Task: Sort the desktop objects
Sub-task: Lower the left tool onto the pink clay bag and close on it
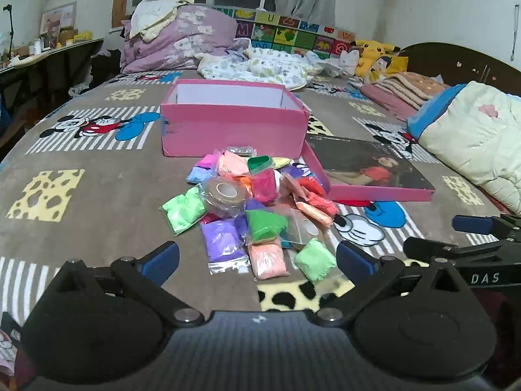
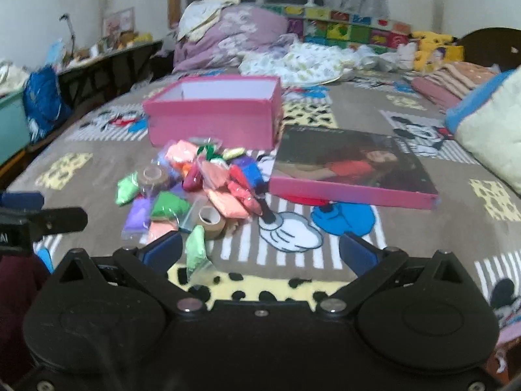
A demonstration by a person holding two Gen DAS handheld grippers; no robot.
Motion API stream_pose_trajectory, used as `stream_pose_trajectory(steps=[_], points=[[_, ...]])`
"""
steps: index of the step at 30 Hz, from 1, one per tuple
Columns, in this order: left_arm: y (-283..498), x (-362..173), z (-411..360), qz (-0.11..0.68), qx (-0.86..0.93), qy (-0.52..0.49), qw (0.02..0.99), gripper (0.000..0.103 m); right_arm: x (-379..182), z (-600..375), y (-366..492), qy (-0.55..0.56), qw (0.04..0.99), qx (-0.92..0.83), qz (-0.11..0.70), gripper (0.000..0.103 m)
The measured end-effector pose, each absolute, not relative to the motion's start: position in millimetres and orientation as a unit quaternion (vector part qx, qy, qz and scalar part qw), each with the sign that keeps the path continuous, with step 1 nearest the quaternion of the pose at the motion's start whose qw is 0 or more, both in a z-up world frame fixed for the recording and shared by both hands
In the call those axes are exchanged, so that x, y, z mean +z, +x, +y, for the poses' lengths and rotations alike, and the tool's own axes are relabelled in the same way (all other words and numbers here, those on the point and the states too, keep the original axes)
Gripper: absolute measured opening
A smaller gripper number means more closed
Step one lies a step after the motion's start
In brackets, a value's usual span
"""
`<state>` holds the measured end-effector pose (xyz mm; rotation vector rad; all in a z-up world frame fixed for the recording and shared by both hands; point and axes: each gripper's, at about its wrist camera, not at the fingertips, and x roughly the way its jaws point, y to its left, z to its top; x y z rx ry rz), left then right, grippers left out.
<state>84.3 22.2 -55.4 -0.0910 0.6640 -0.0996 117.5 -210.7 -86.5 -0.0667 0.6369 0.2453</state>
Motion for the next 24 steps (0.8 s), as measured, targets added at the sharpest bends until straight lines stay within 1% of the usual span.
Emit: stream_pose_trajectory(steps=[7, 14, 15, 16, 20, 22, 24], points=[[119.6, -83.4, 26.5, 0.354, -0.044, -0.062, 0.932, 0.103, -113.6, -198.4, 159.1, -0.078, 0.922, 0.148, 0.350, 0.103], [140.4, -113.0, 18.7, 0.358, -0.051, -0.054, 0.931, 0.103, -148.1, -196.7, 181.7, -0.059, 0.917, 0.168, 0.358, 0.103], [142.1, -116.3, 16.5, 0.356, -0.052, -0.048, 0.932, 0.100, -154.8, -198.1, 180.7, -0.050, 0.918, 0.169, 0.354, 0.102], [143.5, -119.0, 14.5, 0.356, -0.054, -0.043, 0.932, 0.094, -160.2, -199.2, 179.5, -0.042, 0.919, 0.172, 0.352, 0.102], [150.4, -129.9, 12.9, 0.361, -0.057, -0.045, 0.930, 0.088, -172.6, -199.1, 173.1, -0.043, 0.915, 0.196, 0.351, 0.102], [154.3, -134.0, 13.7, 0.363, -0.061, -0.050, 0.928, 0.073, -171.8, -198.7, 168.8, -0.048, 0.917, 0.206, 0.337, 0.102], [158.4, -137.1, 13.8, 0.370, -0.064, -0.052, 0.926, 0.068, -171.1, -197.7, 165.0, -0.052, 0.919, 0.217, 0.325, 0.102]])
